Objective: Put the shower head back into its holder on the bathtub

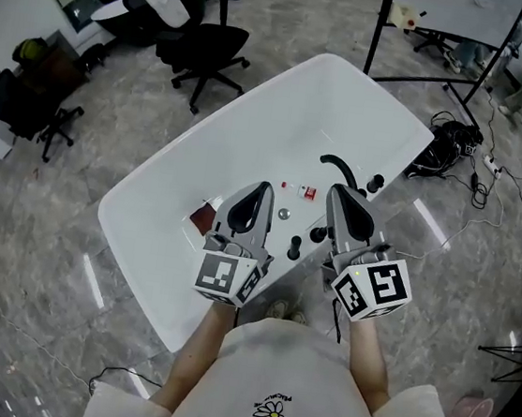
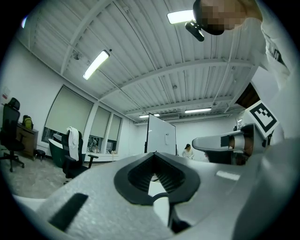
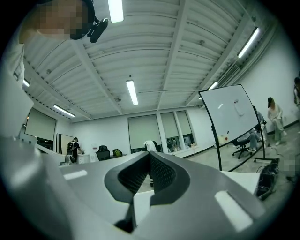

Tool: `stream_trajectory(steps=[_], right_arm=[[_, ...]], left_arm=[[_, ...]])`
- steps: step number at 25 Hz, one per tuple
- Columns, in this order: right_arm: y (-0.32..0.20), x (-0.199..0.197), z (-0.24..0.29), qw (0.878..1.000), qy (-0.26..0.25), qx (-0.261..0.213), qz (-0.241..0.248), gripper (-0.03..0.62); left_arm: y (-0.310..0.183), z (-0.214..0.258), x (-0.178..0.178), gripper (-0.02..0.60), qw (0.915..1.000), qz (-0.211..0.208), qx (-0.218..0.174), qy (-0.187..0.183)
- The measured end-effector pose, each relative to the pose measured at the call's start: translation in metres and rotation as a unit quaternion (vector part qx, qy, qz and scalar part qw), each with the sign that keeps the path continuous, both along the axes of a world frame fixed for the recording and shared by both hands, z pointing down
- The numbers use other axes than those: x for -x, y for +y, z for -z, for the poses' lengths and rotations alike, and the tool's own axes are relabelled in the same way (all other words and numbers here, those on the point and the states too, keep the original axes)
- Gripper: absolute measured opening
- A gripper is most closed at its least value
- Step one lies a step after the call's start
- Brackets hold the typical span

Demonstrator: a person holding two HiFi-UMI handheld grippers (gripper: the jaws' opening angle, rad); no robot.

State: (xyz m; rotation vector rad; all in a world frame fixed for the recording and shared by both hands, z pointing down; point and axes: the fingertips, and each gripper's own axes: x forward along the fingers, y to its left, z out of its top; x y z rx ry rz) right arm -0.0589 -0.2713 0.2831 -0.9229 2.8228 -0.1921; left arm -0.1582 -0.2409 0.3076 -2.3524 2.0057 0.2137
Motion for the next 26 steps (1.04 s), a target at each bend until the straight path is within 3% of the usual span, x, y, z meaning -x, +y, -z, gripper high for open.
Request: stream_trajectory(steps=[10,26], right_arm=[[0.018,0.01,0.003,0.999,0.022,-0.032,0.007,0.007],[0.025,0.013,0.007,0.999,0.024,-0.043,0.015,0.007]], left_arm=[[0.015,0.013,0.012,0.0,0.9995,0.025,-0.021,-0.002],[0.025,0.015,0.009,0.0,0.9995,0.016,-0.024,-0.011]])
